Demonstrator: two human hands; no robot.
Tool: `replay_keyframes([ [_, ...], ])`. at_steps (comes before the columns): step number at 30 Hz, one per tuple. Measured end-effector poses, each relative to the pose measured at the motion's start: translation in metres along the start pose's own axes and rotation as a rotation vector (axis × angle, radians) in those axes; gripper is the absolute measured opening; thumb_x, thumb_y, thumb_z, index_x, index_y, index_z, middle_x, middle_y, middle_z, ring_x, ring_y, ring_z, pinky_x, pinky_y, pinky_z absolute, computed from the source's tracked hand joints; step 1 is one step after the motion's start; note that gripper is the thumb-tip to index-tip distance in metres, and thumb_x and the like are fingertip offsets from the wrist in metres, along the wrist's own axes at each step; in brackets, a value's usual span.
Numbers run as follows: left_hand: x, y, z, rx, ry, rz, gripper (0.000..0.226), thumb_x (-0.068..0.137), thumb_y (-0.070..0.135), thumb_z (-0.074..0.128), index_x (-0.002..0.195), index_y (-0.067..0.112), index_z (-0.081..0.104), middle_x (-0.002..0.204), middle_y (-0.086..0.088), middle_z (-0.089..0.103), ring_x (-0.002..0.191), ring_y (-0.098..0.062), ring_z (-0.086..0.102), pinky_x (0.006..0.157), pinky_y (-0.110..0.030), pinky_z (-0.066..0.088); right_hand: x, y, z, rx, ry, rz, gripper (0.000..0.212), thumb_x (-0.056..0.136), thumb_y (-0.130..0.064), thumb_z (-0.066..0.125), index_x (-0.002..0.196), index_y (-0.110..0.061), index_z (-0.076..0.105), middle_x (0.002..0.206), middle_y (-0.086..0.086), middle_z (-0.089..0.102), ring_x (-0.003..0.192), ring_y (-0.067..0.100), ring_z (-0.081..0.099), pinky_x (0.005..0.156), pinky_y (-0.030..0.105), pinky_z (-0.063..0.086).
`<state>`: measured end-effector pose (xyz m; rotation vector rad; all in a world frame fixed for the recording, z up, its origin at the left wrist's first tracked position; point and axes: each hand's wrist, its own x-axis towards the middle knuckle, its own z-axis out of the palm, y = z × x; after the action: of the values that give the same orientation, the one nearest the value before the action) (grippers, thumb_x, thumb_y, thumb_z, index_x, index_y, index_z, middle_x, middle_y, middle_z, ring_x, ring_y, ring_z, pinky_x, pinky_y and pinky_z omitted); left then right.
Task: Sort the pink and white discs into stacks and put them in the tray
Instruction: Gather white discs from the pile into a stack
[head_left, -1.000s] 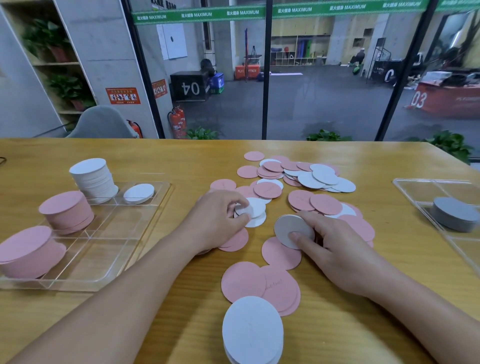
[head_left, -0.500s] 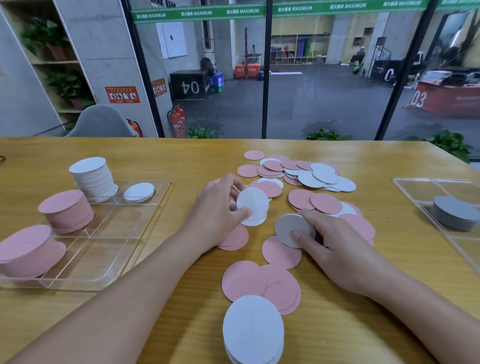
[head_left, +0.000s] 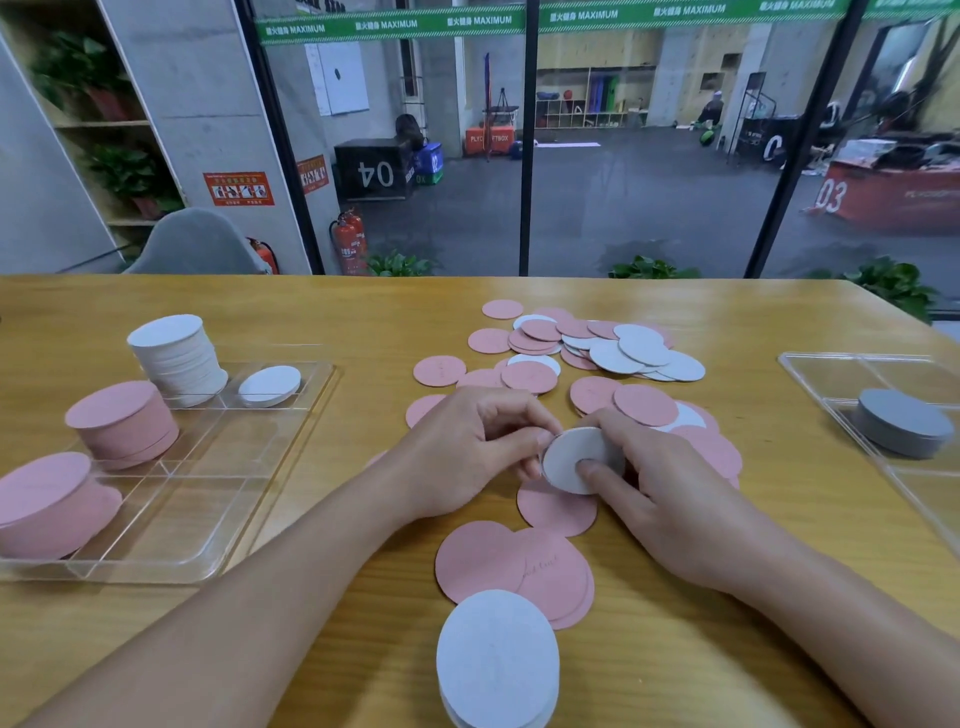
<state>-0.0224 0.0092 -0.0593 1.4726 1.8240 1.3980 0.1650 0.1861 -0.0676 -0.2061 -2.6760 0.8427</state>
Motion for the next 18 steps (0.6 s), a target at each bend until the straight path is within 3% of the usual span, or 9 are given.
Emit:
replay_keyframes([
  [4, 0.001, 0.002, -0.005, 0.08, 0.063, -0.002, 0.014, 0.107, 0.008, 0.071, 0.109, 0.013, 0.084, 0.091, -0.002, 0.08, 0.083, -0.019, 0.075, 0.081, -0.035, 0.064, 0.001, 0.001, 0.002, -0.03, -0.014, -0.017, 0.015, 0.108, -0.031, 0.059, 0.097, -0.031, 0.049, 0.083, -0.014, 0.058, 0.079, 0.01, 0.054, 0.066, 0.027, 0.041],
  [9, 0.0, -0.01, -0.029, 0.471, 0.315, -0.182, 0.004, 0.101, 0.03, 0.079, 0.1, 0.033, 0.081, 0.094, 0.016, 0.075, 0.087, -0.002, 0.066, 0.075, -0.022, 0.047, 0.0, 0.001, 0.002, -0.034, -0.03, -0.006, 0.017, 0.109, -0.031, 0.059, 0.096, -0.028, 0.049, 0.08, -0.01, 0.058, 0.079, 0.013, 0.053, 0.071, 0.031, 0.043],
  [11, -0.001, -0.015, -0.034, 0.614, 0.291, -0.271, 0.016, 0.096, 0.047, 0.08, 0.106, 0.034, 0.079, 0.099, 0.017, 0.071, 0.09, 0.0, 0.064, 0.075, -0.024, 0.048, 0.0, 0.001, 0.001, -0.022, -0.032, -0.008, 0.014, 0.109, -0.031, 0.059, 0.098, -0.026, 0.051, 0.081, -0.01, 0.059, 0.079, 0.014, 0.053, 0.072, 0.032, 0.043],
  [14, -0.001, -0.014, -0.032, 0.715, 0.213, -0.317, 0.043, 0.091, 0.064, 0.079, 0.122, 0.036, 0.077, 0.113, 0.014, 0.065, 0.108, -0.009, 0.059, 0.092, -0.035, 0.054, 0.001, 0.001, 0.001, -0.006, -0.03, -0.017, 0.013, 0.109, -0.032, 0.06, 0.101, -0.024, 0.053, 0.082, -0.009, 0.06, 0.079, 0.014, 0.053, 0.073, 0.032, 0.044],
  [16, 0.0, -0.012, -0.028, 0.798, 0.142, -0.356, 0.056, 0.091, 0.071, 0.075, 0.136, 0.039, 0.071, 0.122, 0.011, 0.059, 0.122, -0.016, 0.051, 0.102, -0.041, 0.051, 0.001, 0.001, 0.001, -0.008, -0.032, -0.015, 0.012, 0.109, -0.033, 0.06, 0.103, -0.024, 0.054, 0.082, -0.008, 0.061, 0.079, 0.014, 0.054, 0.073, 0.033, 0.044],
  [18, 0.0, -0.01, -0.025, 0.824, 0.128, -0.364, 0.056, 0.093, 0.071, 0.073, 0.14, 0.041, 0.07, 0.12, 0.012, 0.055, 0.122, -0.018, 0.047, 0.103, -0.04, 0.048, 0.0, 0.002, 0.001, -0.007, -0.033, -0.011, 0.012, 0.109, -0.034, 0.06, 0.103, -0.025, 0.054, 0.081, -0.007, 0.061, 0.078, 0.015, 0.054, 0.072, 0.034, 0.045],
])
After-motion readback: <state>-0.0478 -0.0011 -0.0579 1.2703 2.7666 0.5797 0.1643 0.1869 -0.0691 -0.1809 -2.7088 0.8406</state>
